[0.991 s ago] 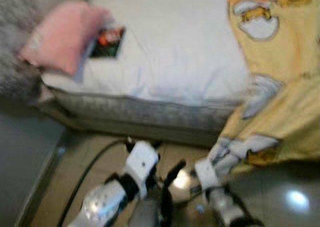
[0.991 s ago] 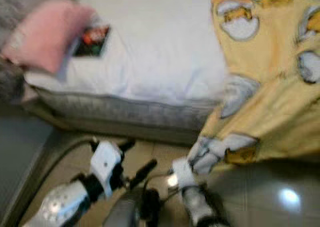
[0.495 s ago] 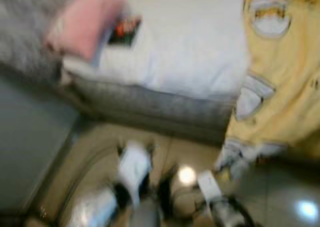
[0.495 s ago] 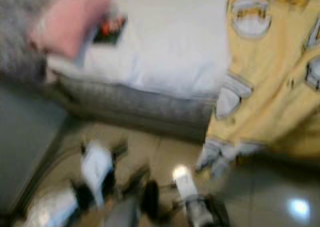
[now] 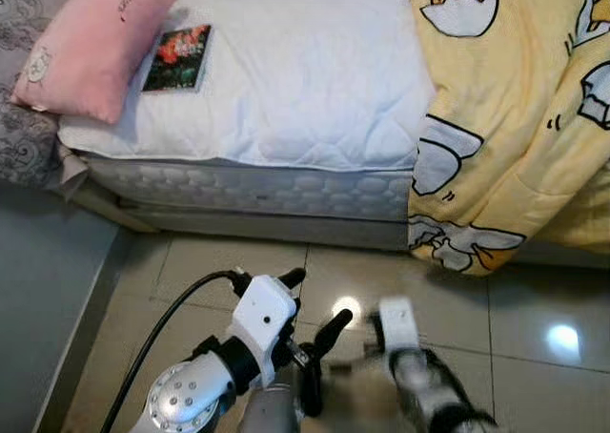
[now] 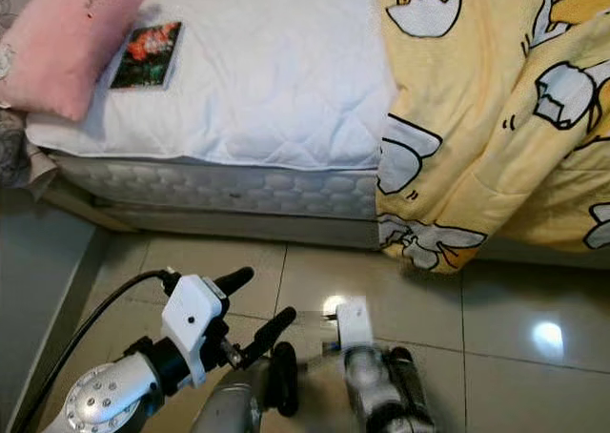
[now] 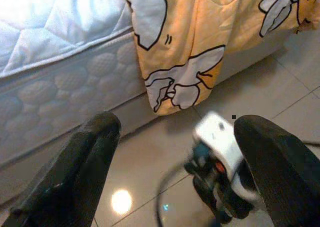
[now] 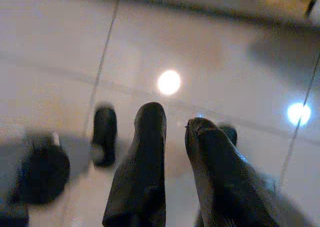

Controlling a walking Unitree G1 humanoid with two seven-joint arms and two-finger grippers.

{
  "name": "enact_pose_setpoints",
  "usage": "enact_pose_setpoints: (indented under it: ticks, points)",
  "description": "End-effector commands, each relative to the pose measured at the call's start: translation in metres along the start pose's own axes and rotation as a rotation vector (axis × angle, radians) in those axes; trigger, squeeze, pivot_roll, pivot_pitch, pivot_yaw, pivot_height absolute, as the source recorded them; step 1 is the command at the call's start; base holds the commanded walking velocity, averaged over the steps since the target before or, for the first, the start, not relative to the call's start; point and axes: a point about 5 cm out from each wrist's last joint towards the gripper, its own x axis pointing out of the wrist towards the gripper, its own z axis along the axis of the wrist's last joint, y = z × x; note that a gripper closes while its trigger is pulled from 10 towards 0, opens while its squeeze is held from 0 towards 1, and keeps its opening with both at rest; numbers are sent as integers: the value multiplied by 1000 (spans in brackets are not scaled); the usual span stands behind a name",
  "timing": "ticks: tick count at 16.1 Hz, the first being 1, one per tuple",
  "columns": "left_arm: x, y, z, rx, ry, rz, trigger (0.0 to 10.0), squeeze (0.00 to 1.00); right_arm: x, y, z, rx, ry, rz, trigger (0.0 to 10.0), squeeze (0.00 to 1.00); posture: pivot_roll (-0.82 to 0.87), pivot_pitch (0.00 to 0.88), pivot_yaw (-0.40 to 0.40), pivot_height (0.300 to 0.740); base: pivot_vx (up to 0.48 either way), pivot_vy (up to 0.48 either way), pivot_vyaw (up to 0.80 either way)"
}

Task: Clean up the room

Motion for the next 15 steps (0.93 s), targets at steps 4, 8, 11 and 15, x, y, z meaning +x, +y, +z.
enact_pose_setpoints:
  ticks: [4,8,11,15]
  points:
    - [10,9,-9,-4,-7,63,10000,0,0,12,43,90,-265,60,10000,1000,37,231,198,740,0,0,0]
    - [33,37,-10,-68,-83,279,10000,0,-24,-25,85,-22,-629,7,10000,1000,-65,71,108,740,0,0,0]
    - [46,59,-8,-92,-147,401,10000,0,-46,-59,112,-45,-781,-117,10000,1000,-115,0,79,740,0,0,0]
    - [42,100,34,6,-376,628,10000,0,-73,-93,161,21,-961,-243,10000,1000,-138,0,94,740,0,0,0]
